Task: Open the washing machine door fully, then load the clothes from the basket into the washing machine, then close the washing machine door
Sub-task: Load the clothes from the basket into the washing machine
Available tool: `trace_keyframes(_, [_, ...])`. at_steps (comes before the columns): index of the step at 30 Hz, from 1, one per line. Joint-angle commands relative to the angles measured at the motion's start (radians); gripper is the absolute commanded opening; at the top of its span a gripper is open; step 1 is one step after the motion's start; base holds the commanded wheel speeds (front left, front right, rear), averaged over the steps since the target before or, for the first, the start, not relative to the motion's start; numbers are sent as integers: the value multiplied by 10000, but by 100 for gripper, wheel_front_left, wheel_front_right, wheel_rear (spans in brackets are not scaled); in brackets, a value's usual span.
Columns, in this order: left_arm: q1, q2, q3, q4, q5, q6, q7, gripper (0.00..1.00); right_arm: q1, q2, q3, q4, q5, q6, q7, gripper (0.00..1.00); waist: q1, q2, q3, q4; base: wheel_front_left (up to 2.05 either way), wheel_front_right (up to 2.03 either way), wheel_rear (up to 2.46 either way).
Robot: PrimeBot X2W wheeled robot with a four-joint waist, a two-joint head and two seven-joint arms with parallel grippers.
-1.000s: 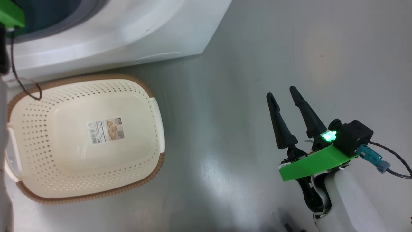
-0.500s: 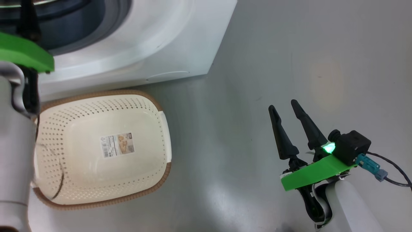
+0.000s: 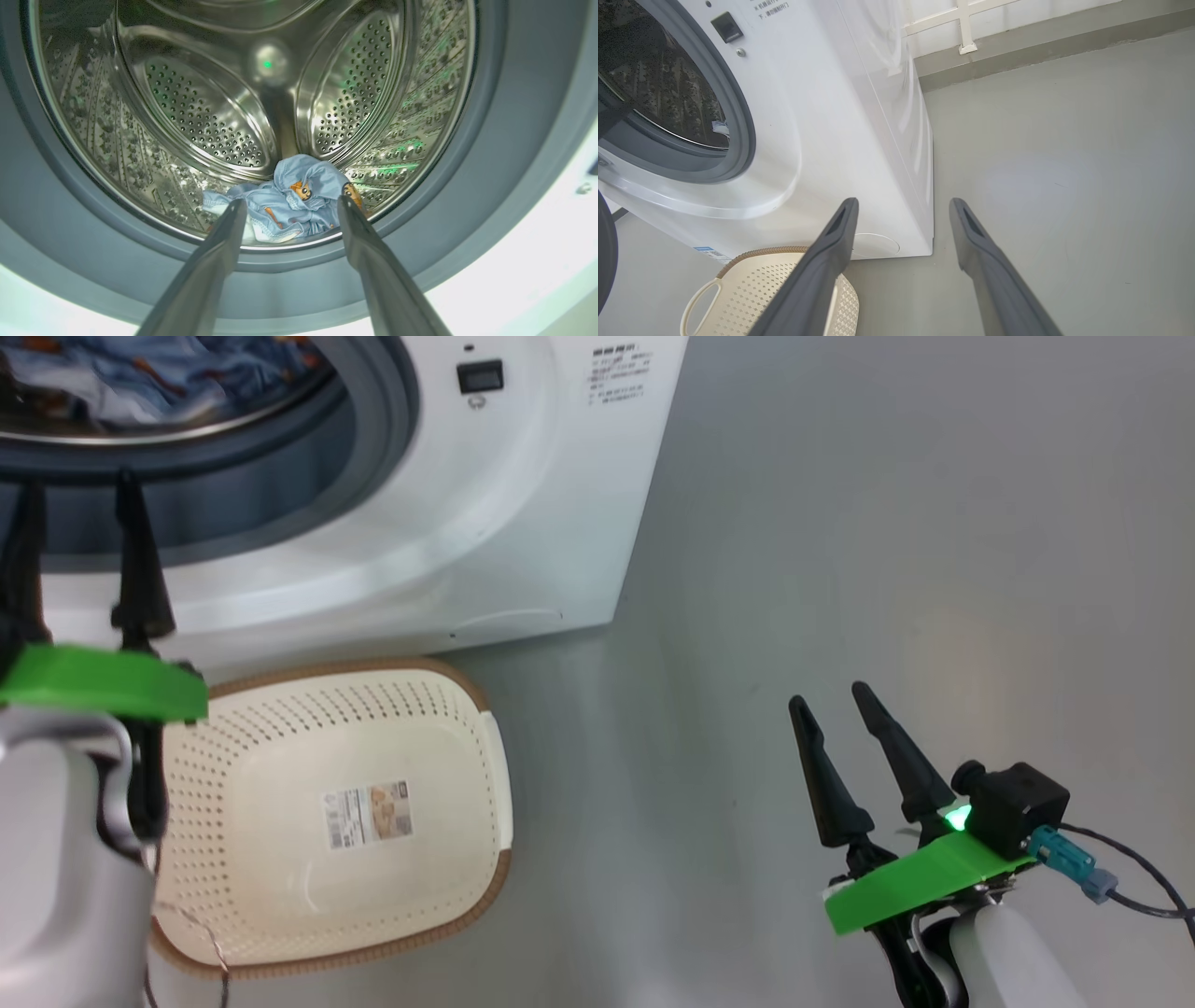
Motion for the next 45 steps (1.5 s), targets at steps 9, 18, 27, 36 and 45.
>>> trace_keyframes(9, [2699,-418,1155,-2364,598,333,-79,100,756,51,156,54,-174,62,-119,100,0,0,-1497,38,0,0,0])
trace_keyframes(18, [4708,-979,1848,-3700,1355,305,-79,100,1222,51,98,76,-307,62,-119,100,0,0,-2468,-14,0,0,0])
trace_keyframes(27, [6969,-1795,2427,-4856,2016,246,-79,100,1642,51,-11,-100,-776,62,-119,100,0,0,-3318,-114,0,0,0])
trace_keyframes(36, [8287,-2139,2518,-5276,2182,406,-80,100,1964,51,-115,-295,-1091,62,-119,100,0,0,-3691,-126,0,0,0])
trace_keyframes(45, [9138,-2181,2246,-5476,2027,724,-80,100,2167,51,-283,-437,-1222,62,-119,100,0,0,-4049,-123,0,0,0])
